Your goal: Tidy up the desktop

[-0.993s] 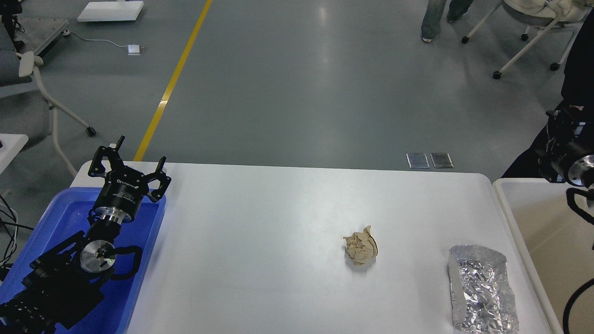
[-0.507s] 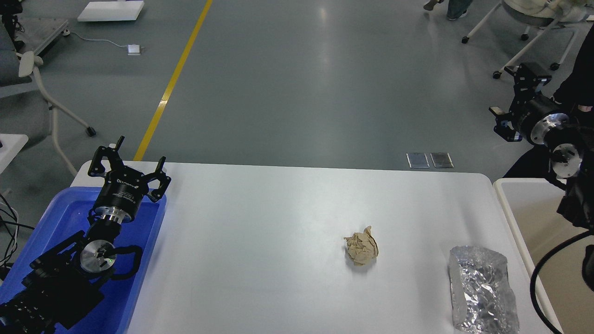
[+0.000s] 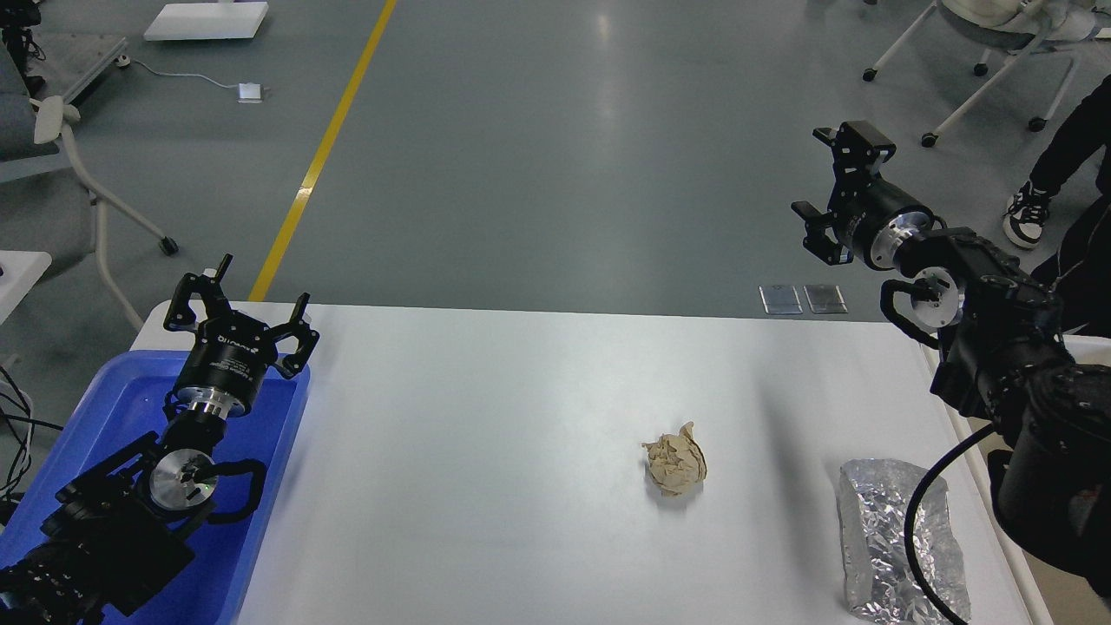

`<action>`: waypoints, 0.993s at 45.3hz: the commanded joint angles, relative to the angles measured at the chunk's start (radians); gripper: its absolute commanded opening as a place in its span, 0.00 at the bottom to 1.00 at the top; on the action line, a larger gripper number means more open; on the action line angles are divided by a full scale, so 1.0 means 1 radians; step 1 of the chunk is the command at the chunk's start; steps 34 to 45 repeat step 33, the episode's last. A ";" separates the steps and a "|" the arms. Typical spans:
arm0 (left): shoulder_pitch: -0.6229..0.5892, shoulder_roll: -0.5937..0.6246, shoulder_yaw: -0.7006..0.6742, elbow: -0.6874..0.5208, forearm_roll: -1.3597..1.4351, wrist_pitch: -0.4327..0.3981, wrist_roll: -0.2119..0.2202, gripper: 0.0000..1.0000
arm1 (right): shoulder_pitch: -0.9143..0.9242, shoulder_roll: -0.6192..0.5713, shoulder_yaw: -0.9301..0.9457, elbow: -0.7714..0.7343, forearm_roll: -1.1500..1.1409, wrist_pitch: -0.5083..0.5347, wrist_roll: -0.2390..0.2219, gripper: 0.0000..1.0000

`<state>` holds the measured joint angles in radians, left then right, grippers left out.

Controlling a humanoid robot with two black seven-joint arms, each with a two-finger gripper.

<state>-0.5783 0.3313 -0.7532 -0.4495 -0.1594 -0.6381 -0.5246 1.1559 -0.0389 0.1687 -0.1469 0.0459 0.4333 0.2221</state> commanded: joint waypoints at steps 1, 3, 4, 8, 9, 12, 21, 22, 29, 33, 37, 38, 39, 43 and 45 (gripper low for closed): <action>0.000 0.000 0.000 0.000 0.000 0.000 0.000 1.00 | -0.041 0.014 0.003 0.003 0.005 0.005 0.008 0.99; 0.000 0.000 0.000 0.000 0.000 0.000 0.000 1.00 | -0.062 0.013 0.017 0.004 0.012 0.008 0.009 1.00; 0.000 0.000 0.000 0.000 0.000 0.000 0.000 1.00 | -0.074 0.014 0.028 0.004 0.020 0.008 0.011 1.00; 0.000 0.000 0.000 0.000 0.000 0.000 0.000 1.00 | -0.111 0.011 0.077 0.006 0.032 0.012 0.022 1.00; 0.000 0.000 0.000 0.000 0.000 0.000 0.000 1.00 | -0.119 0.011 0.087 0.006 0.034 0.012 0.025 0.99; 0.000 0.000 0.000 0.000 0.000 0.000 0.000 1.00 | -0.143 0.005 0.112 0.006 0.034 0.016 0.040 1.00; 0.000 0.000 0.000 0.000 0.000 0.000 0.000 1.00 | -0.185 -0.061 0.149 0.004 0.034 0.027 0.052 1.00; 0.000 0.000 0.000 0.000 0.000 0.000 0.000 1.00 | -0.185 -0.064 0.149 0.004 0.034 0.027 0.052 1.00; 0.000 0.000 0.000 0.000 0.000 0.000 0.000 1.00 | -0.186 -0.084 0.149 0.001 0.034 0.024 0.052 0.99; 0.000 0.000 0.000 0.000 0.000 0.000 0.000 1.00 | -0.192 -0.084 0.150 0.000 0.034 0.019 0.052 0.99; 0.000 0.000 0.000 0.000 0.000 0.000 0.000 1.00 | -0.192 -0.084 0.150 0.000 0.034 0.019 0.052 0.99; 0.000 0.000 0.000 0.000 0.000 0.000 0.000 1.00 | -0.192 -0.084 0.150 0.000 0.034 0.019 0.052 0.99; 0.000 0.000 0.000 0.000 0.000 0.000 0.000 1.00 | -0.192 -0.084 0.150 0.000 0.034 0.019 0.052 0.99; 0.000 0.000 0.000 0.000 0.000 0.000 0.000 1.00 | -0.192 -0.084 0.150 0.000 0.034 0.019 0.052 0.99; 0.000 0.000 0.000 0.000 0.000 0.000 0.000 1.00 | -0.192 -0.084 0.150 0.000 0.034 0.019 0.052 0.99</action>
